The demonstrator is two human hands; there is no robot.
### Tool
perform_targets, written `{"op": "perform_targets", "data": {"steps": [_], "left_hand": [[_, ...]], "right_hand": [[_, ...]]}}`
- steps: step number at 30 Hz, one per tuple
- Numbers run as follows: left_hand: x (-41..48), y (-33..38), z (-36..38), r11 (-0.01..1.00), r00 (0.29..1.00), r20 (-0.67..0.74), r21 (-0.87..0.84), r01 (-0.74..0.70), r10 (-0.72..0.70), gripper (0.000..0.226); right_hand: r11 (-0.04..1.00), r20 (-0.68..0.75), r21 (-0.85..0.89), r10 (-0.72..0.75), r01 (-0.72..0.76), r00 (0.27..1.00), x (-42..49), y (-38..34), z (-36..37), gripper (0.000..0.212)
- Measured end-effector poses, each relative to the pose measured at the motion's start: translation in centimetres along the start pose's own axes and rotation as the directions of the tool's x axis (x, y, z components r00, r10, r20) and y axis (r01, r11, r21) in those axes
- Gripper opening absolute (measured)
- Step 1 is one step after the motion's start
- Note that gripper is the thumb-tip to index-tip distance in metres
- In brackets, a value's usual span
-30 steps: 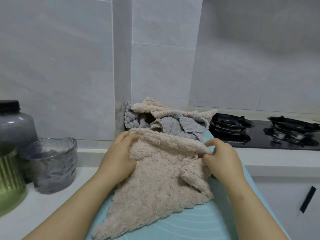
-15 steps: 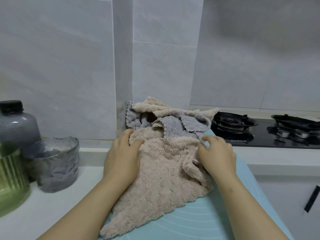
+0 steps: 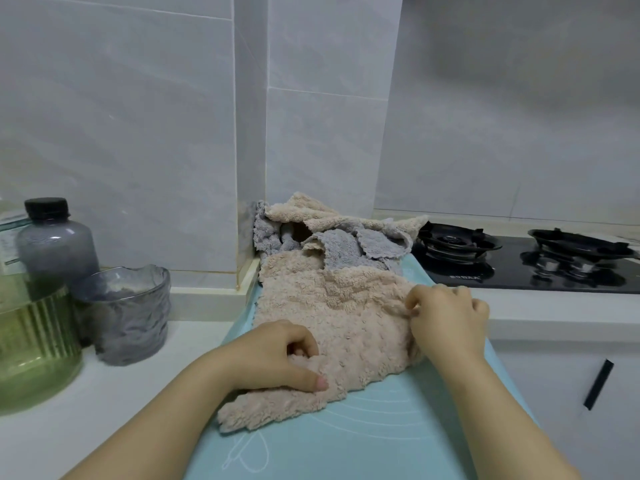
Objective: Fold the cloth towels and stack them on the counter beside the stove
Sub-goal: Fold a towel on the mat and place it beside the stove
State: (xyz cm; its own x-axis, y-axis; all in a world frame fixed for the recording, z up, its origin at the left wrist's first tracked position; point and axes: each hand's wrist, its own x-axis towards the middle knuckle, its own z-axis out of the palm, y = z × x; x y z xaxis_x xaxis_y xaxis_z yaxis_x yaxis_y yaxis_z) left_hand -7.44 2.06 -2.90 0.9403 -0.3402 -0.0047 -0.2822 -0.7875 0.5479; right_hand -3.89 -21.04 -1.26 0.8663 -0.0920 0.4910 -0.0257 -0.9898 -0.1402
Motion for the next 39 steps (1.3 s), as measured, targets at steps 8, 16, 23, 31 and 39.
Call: {"op": "perform_targets", "data": {"steps": [8,16,23,31,39], "left_hand": [[0.2,-0.1,0.5,1.0,0.998,-0.063,-0.013,-0.009,0.008,0.034],[0.0,-0.2,0.0,0.993,1.0,0.002,-0.113,-0.029,0.029,0.023],[-4.4,0.1,-0.7,0.992,0.965,0.262,-0.123,0.035,-0.002,0.063],[-8.3,1.5,-0.4,0.979,0.973,-0.198,0.189,-0.08,0.118,0.029],[-12.4,3.8,-2.5,0.993,0.994,-0.09,0.102,-0.055,0.065,0.031]], "right_hand": [[0.991,-0.015,0.035,-0.125,0.126,0.992,-0.9,-1.8,3.0,0.046],[0.961,0.046,0.273,0.02,-0.032,0.999,-0.9,-0.2,3.0,0.021],[0.792,0.134,0.592,0.084,-0.148,0.987,-3.4,3.0,-0.3,0.013],[0.709,0.261,0.682,-0.006,-0.18,0.965,-8.0,6.7,-4.9,0.013],[0.676,0.465,0.679,-0.096,-0.286,0.88,-11.0,7.4,-7.3,0.01]]}}
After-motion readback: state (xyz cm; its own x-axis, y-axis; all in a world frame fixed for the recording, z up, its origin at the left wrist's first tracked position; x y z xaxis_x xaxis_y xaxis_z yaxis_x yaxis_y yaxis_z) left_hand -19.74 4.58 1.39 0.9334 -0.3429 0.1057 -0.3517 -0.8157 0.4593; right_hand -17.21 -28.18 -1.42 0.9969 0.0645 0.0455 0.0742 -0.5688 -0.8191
